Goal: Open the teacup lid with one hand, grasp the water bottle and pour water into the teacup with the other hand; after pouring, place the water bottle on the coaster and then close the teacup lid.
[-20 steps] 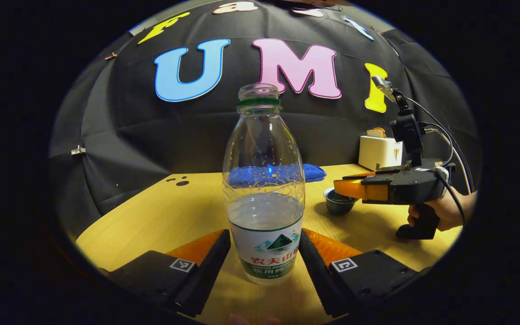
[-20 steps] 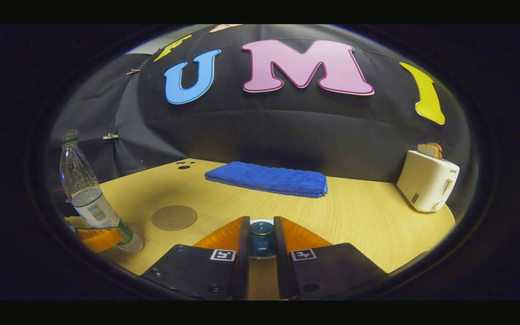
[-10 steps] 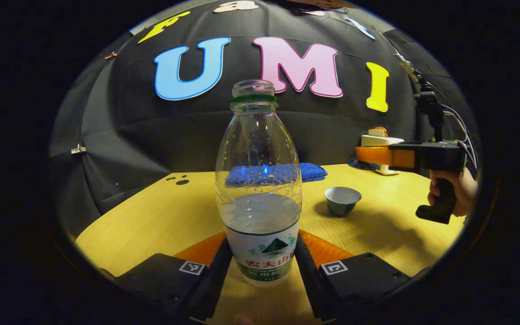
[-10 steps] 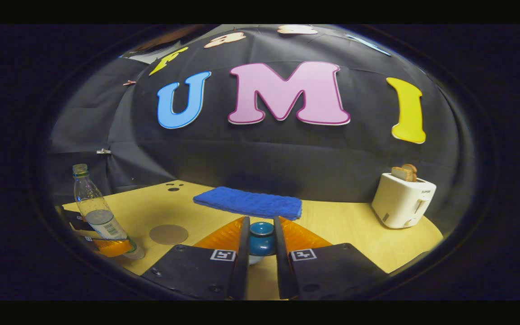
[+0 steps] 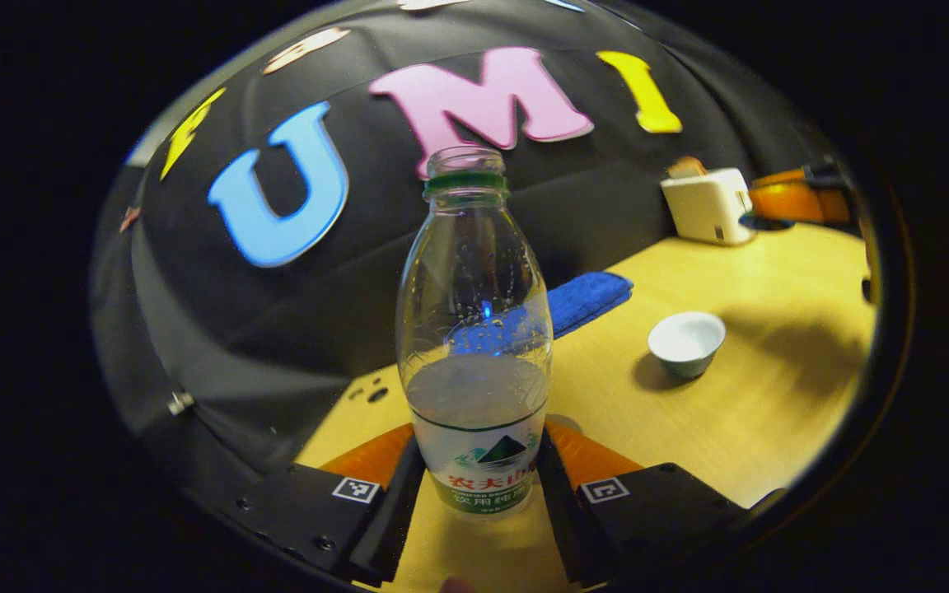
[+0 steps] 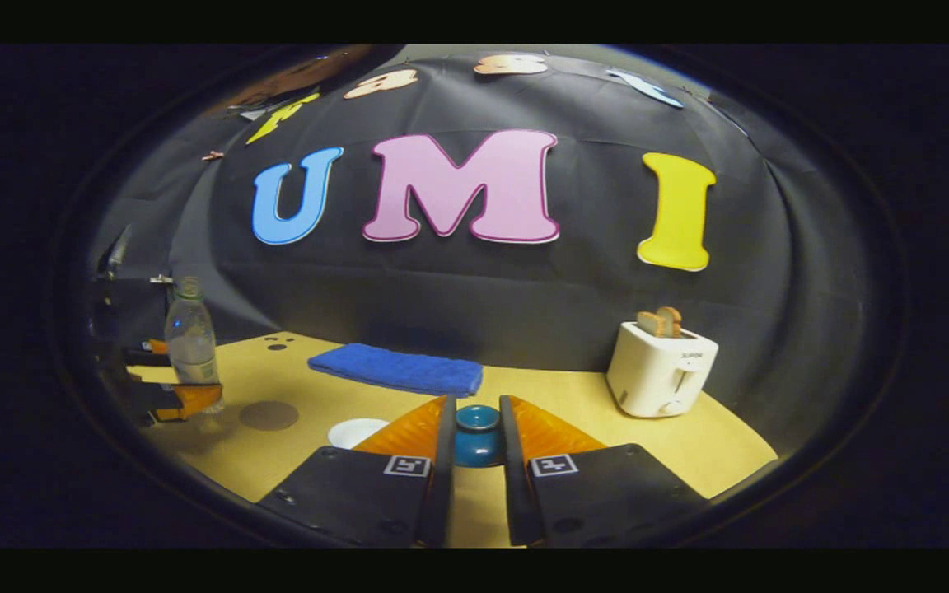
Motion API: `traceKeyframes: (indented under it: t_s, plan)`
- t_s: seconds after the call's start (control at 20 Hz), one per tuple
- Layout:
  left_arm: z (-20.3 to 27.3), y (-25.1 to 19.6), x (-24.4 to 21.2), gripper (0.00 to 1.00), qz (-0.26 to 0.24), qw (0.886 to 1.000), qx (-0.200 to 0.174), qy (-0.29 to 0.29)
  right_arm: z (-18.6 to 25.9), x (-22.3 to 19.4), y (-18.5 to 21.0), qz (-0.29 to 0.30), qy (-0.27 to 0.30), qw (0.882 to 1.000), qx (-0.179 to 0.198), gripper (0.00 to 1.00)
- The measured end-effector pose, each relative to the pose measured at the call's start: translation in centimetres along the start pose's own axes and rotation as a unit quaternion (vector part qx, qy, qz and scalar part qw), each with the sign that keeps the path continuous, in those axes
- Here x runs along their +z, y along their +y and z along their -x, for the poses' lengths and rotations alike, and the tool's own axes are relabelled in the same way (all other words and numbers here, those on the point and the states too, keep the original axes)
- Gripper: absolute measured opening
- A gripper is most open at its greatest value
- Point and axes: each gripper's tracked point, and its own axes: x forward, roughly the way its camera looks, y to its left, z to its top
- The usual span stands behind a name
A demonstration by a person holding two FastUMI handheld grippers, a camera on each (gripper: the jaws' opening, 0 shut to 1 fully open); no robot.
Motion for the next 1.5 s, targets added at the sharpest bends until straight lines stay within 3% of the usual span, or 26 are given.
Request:
traceKeyframes:
  t_s: [0.2, 0.3, 0.35, 0.4, 0.45, 0.5, 0.55, 0.75, 1.0, 1.1, 1.35, 1.5]
  plan:
    - [-3.0, -0.6, 0.7, 0.73, -0.123, 0.992, 0.010, 0.009, 1.7, -0.2, -2.0, 0.005, -0.002, 1.000, -0.015, 0.29]
    - [-3.8, -0.2, 1.0, 0.73, -0.175, 0.984, 0.023, 0.010, 2.4, -0.1, -2.8, 0.013, -0.004, 1.000, -0.022, 0.29]
    - [-4.0, -0.2, 1.1, 0.73, -0.198, 0.980, 0.029, 0.008, 2.8, -0.2, -3.3, 0.017, -0.004, 1.000, -0.026, 0.34]
    - [-4.3, 0.0, 1.3, 0.73, -0.219, 0.975, 0.035, 0.006, 3.1, -0.4, -3.6, 0.018, -0.003, 0.999, -0.028, 0.29]
    - [-4.7, 0.1, 1.3, 0.73, -0.238, 0.970, 0.038, 0.006, 3.3, -0.4, -3.8, 0.018, -0.003, 0.999, -0.030, 0.34]
    - [-5.1, 0.2, 1.5, 0.73, -0.257, 0.966, 0.042, 0.005, 3.5, -0.5, -4.0, 0.018, -0.003, 0.999, -0.031, 0.29]
    - [-5.2, 0.2, 1.6, 0.73, -0.277, 0.960, 0.046, 0.004, 3.5, -0.6, -4.2, 0.019, -0.002, 0.999, -0.032, 0.24]
    - [-6.2, 0.1, 2.4, 0.73, -0.353, 0.934, 0.059, -0.006, 3.7, -0.8, -4.4, 0.032, -0.002, 0.999, -0.031, 0.24]
    - [-7.1, -0.8, 3.3, 0.73, -0.440, 0.895, 0.066, -0.029, 3.8, -0.6, -4.5, 0.040, -0.006, 0.999, -0.027, 0.31]
    - [-7.3, -0.8, 3.1, 0.73, -0.466, 0.882, 0.070, -0.033, 4.0, -0.7, -4.5, 0.048, -0.006, 0.998, -0.028, 0.34]
    - [-8.8, -1.2, 3.0, 0.73, -0.527, 0.846, 0.080, -0.033, 4.2, -0.7, -4.6, 0.060, -0.008, 0.998, -0.027, 0.30]
    - [-9.2, -1.4, 2.9, 0.73, -0.546, 0.833, 0.081, -0.036, 4.3, -0.6, -4.2, 0.058, -0.010, 0.998, -0.023, 0.28]
